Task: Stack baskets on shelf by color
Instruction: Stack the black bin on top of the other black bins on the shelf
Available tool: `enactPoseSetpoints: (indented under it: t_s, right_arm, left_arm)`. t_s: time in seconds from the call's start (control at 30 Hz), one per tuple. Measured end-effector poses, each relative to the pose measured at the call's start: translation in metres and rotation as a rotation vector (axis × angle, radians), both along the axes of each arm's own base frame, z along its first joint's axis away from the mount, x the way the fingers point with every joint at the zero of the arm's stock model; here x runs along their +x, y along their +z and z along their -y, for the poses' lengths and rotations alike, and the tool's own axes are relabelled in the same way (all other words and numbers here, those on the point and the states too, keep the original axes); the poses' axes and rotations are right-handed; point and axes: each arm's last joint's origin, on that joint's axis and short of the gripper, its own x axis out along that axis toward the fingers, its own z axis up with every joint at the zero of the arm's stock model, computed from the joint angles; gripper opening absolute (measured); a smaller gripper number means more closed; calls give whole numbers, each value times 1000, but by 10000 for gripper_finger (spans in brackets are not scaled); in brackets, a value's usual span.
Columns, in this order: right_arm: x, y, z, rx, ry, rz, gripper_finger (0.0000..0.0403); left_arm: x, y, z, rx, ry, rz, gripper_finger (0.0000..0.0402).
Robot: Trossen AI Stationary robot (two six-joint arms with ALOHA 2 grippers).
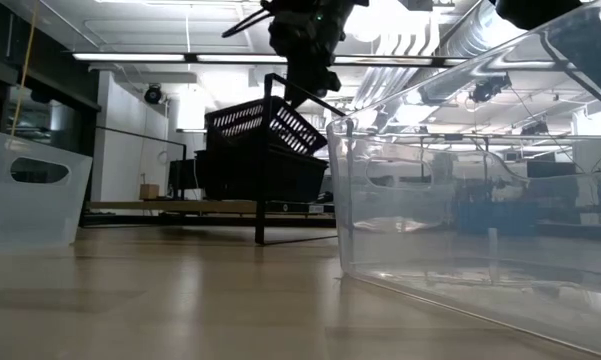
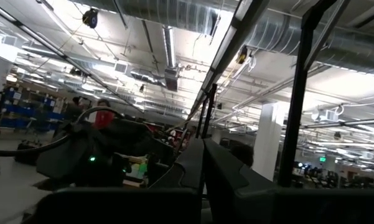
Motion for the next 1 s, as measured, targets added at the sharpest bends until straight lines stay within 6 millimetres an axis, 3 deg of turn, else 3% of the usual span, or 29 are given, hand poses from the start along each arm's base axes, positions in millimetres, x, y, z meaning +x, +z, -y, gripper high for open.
enactPoseSetpoints:
  t_s: [0.3, 0.53, 0.8, 1.0]
  right_arm:
    - [6, 3, 1, -54, 62, 66, 103]
    - [-1, 4, 3, -165, 68, -6, 103]
    - [-5, 2, -11, -148, 257, -64, 103]
    - [-14, 26, -12, -148, 287, 62, 103]
  left_arm:
    - [0, 0, 0, 4, 16, -1, 0]
    - [0, -1, 0, 10, 20, -15, 0]
    - [1, -3, -1, 6, 20, -32, 0]
    - [2, -3, -1, 5, 20, -39, 0]
